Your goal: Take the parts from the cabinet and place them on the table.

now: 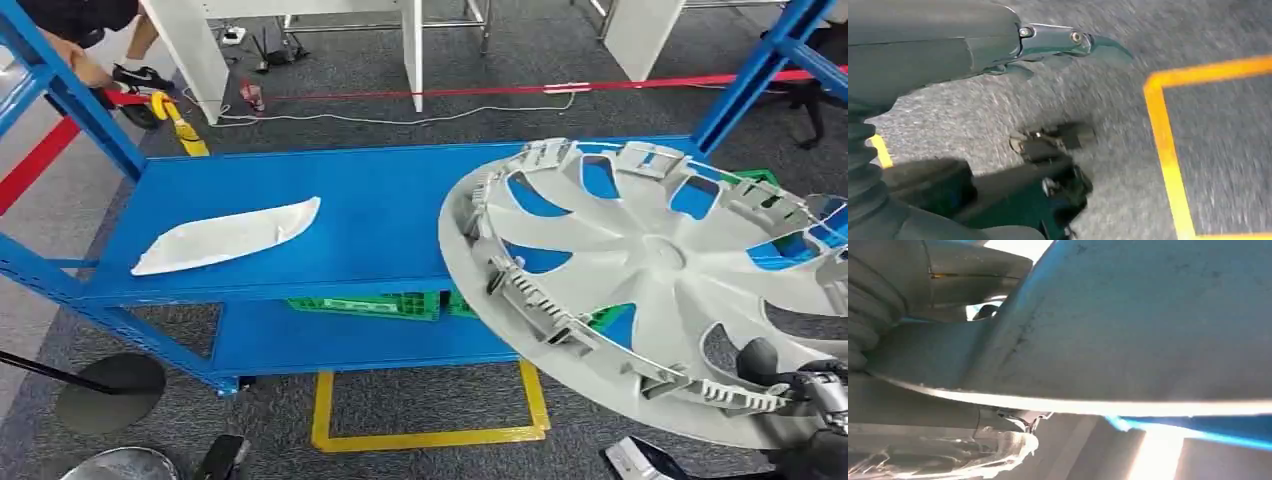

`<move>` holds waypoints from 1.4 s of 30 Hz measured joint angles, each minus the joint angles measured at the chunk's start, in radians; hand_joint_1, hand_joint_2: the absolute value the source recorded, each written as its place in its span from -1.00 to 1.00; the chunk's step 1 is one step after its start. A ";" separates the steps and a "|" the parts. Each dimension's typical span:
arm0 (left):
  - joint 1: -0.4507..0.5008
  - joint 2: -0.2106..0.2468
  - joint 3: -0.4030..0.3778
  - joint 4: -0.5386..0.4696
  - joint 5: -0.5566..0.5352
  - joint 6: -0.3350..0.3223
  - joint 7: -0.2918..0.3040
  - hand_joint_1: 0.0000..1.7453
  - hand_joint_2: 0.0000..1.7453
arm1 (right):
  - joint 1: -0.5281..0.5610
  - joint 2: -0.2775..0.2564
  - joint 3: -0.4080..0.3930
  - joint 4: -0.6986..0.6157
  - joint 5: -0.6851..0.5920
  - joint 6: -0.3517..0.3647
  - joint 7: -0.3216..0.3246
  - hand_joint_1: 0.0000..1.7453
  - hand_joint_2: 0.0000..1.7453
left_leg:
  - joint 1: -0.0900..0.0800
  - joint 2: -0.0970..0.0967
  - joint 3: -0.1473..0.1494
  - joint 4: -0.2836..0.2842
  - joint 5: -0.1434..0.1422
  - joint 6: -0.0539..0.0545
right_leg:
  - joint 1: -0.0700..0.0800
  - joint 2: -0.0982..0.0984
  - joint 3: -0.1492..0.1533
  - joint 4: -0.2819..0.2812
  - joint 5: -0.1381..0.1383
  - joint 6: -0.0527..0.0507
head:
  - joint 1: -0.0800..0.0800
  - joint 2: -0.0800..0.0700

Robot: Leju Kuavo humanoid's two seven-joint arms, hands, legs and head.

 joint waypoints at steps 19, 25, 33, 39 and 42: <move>-0.027 -0.004 -0.041 0.001 -0.010 -0.013 0.021 -1.00 1.00 | 0.026 0.002 -0.016 -0.096 0.059 0.000 0.064 1.00 1.00 | 0.016 -0.135 0.115 -0.040 -0.079 0.016 | -0.009 0.161 -0.193 -0.022 0.185 0.000 | 0.000 0.000; -0.023 0.007 -0.043 0.001 -0.009 -0.018 0.022 -1.00 1.00 | 0.021 0.002 -0.011 -0.099 0.081 0.000 0.079 1.00 1.00 | 0.011 -0.050 0.028 -0.034 -0.013 0.025 | -0.007 0.072 -0.229 0.312 -0.004 0.016 | 0.011 0.000; -0.026 0.013 -0.044 0.000 -0.009 -0.018 0.022 -1.00 1.00 | 0.021 0.002 -0.009 -0.108 0.084 0.000 0.081 1.00 1.00 | 0.009 0.027 -0.026 -0.020 0.059 -0.012 | 0.006 0.024 0.018 -0.035 0.000 -0.020 | 0.010 0.000; -0.019 0.019 -0.044 0.000 -0.008 -0.020 0.024 -1.00 1.00 | 0.019 0.003 0.005 -0.108 0.107 0.000 0.105 1.00 1.00 | 0.014 -0.094 -0.094 0.286 -0.195 -0.031 | 0.003 0.091 -0.075 -0.033 0.090 -0.049 | 0.006 0.000; -0.023 0.021 -0.046 0.000 -0.009 -0.024 0.026 -1.00 1.00 | 0.022 0.003 0.008 -0.112 0.119 0.000 0.116 1.00 1.00 | 0.007 -0.101 -0.001 0.206 -0.096 -0.008 | 0.008 0.131 -0.131 -0.033 0.136 -0.048 | 0.006 0.000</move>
